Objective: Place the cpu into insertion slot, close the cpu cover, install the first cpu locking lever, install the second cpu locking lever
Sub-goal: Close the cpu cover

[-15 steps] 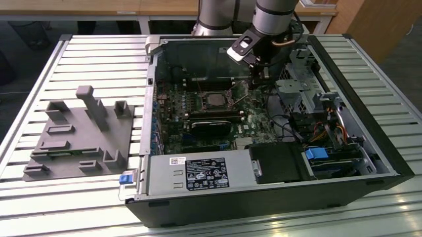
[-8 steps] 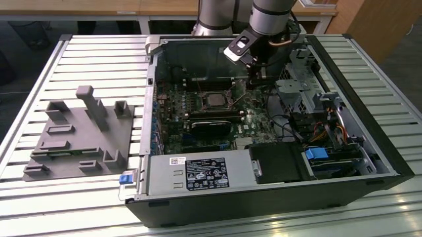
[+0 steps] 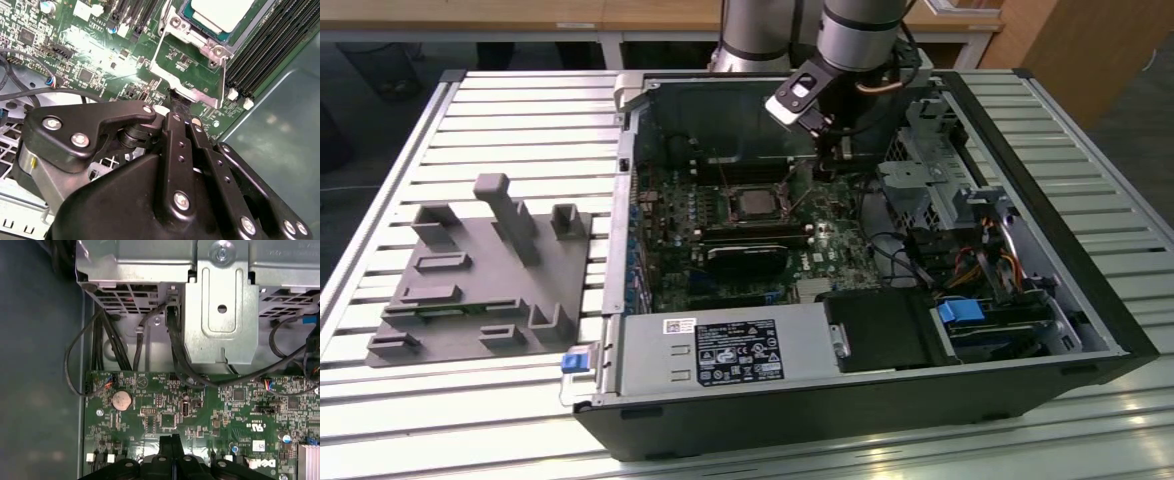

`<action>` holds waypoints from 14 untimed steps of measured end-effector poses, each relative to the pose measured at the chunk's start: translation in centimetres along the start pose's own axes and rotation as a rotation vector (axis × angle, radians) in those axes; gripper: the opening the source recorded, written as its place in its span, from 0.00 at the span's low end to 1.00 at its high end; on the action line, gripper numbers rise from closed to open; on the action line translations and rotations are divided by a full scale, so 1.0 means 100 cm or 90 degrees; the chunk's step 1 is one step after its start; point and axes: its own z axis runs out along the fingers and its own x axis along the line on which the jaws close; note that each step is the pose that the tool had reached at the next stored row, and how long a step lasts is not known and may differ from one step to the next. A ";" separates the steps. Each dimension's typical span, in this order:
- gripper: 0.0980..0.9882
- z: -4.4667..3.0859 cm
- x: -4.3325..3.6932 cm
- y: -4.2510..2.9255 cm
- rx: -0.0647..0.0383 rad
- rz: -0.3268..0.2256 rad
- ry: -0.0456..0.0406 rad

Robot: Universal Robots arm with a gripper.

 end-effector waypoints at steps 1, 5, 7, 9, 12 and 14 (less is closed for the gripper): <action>0.01 0.0000 0.0000 -0.0006 0.000 0.000 -0.0001; 0.01 -0.0002 0.0001 -0.0047 0.000 0.000 -0.0001; 0.01 -0.0003 0.0001 -0.0081 0.000 0.000 -0.0001; 0.01 -0.0003 0.0001 -0.0112 0.000 0.000 -0.0001; 0.01 -0.0003 0.0001 -0.0142 0.000 0.000 0.0000; 0.01 -0.0003 0.0001 -0.0157 0.000 0.000 -0.0001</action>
